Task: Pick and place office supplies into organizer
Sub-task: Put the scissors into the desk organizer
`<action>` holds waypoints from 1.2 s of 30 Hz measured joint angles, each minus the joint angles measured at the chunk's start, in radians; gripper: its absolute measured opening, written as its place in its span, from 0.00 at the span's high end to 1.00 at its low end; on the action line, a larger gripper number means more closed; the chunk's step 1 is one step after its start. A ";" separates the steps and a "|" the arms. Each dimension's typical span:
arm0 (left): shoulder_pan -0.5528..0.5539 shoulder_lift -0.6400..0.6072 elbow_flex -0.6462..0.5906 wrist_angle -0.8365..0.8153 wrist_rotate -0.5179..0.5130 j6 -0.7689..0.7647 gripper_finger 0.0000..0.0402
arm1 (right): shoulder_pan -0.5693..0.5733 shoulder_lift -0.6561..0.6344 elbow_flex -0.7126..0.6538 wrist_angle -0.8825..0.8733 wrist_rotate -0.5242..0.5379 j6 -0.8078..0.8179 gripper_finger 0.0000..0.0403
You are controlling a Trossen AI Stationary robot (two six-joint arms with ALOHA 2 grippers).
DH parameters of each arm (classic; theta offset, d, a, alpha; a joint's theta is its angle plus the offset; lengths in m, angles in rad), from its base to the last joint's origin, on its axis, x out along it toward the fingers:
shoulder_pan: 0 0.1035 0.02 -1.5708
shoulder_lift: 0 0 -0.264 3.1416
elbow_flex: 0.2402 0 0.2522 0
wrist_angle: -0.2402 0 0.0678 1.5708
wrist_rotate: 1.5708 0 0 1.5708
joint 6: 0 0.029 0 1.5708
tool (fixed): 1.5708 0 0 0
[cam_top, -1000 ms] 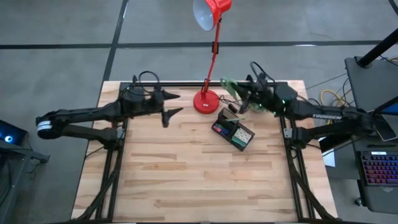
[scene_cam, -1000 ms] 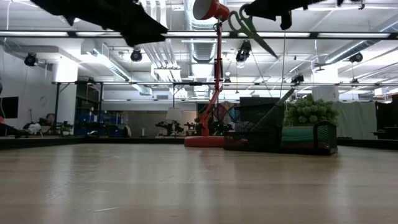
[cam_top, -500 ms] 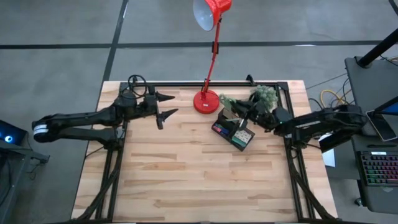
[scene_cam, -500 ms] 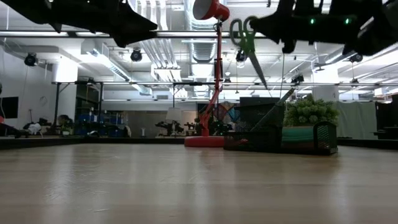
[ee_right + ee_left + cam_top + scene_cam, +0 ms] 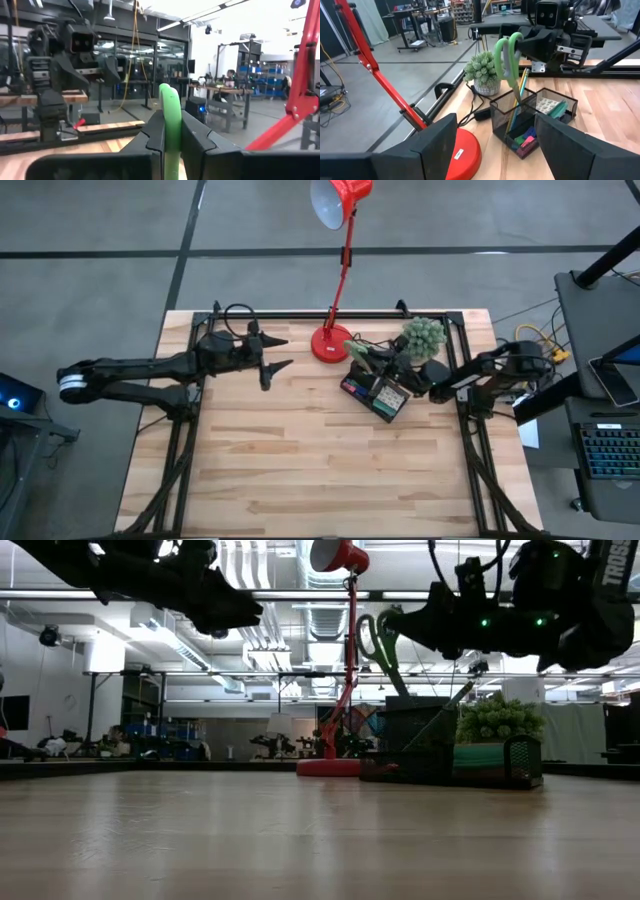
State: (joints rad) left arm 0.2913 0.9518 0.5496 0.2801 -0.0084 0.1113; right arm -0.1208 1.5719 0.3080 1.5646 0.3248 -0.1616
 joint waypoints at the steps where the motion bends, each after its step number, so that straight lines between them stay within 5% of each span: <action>1: 0.000 0.004 0.001 0.001 0.000 0.000 0.37 | -0.002 0.008 0.000 0.001 0.005 -0.001 0.94; 16: 0.000 0.015 0.001 0.002 0.001 -0.001 0.37 | -0.006 0.017 -0.002 -0.007 0.008 -0.078 0.94; 36: 0.000 0.017 0.001 0.003 0.001 0.000 0.37 | -0.011 0.018 -0.043 -0.103 0.072 0.050 0.92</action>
State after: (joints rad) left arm 0.2913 0.9683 0.5509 0.2834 -0.0078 0.1112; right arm -0.1314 1.5894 0.2651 1.4620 0.3973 -0.1111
